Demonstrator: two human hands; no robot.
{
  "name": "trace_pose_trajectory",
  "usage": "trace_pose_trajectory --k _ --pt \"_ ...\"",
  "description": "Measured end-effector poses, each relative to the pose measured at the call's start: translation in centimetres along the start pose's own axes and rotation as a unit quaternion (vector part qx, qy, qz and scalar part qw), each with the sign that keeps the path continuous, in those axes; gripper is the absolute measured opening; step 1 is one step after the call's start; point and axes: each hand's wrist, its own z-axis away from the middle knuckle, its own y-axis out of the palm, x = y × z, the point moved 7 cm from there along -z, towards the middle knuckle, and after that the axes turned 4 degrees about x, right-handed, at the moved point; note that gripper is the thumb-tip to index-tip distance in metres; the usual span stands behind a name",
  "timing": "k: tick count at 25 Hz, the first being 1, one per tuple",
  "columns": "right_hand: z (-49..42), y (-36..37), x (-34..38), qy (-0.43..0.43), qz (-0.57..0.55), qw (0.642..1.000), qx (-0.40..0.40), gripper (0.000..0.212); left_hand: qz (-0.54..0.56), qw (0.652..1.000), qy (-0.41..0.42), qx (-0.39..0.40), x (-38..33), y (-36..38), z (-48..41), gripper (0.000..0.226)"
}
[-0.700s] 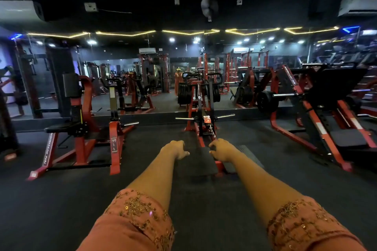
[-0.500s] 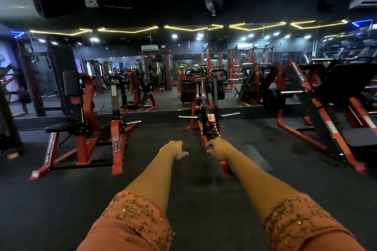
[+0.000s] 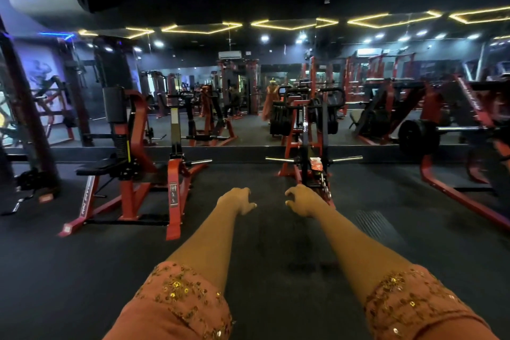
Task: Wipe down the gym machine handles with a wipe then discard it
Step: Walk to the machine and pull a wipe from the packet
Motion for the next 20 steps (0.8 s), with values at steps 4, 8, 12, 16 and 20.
trace_pose_trajectory --k 4,8,12,16,20 --pt "-10.1 1.4 0.0 -0.010 0.004 1.000 0.004 0.042 0.003 1.000 -0.013 0.005 3.7 -0.2 -8.8 0.055" --pt "-20.6 2.9 0.5 -0.014 0.008 1.000 0.010 0.042 -0.006 1.000 -0.014 0.011 8.7 -0.6 -18.4 0.056" --pt "-32.5 2.7 1.1 -0.005 -0.001 1.000 0.019 0.043 -0.010 1.000 -0.005 0.015 13.2 -3.2 -29.8 0.055" --pt "-42.2 1.7 -0.3 0.015 -0.015 1.000 -0.001 0.042 -0.011 1.000 0.020 0.010 14.9 -5.4 -40.0 0.055" --pt "-51.5 2.1 -3.4 0.044 -0.024 0.999 -0.013 0.042 -0.018 0.998 0.054 0.020 15.2 -5.3 -50.5 0.055"
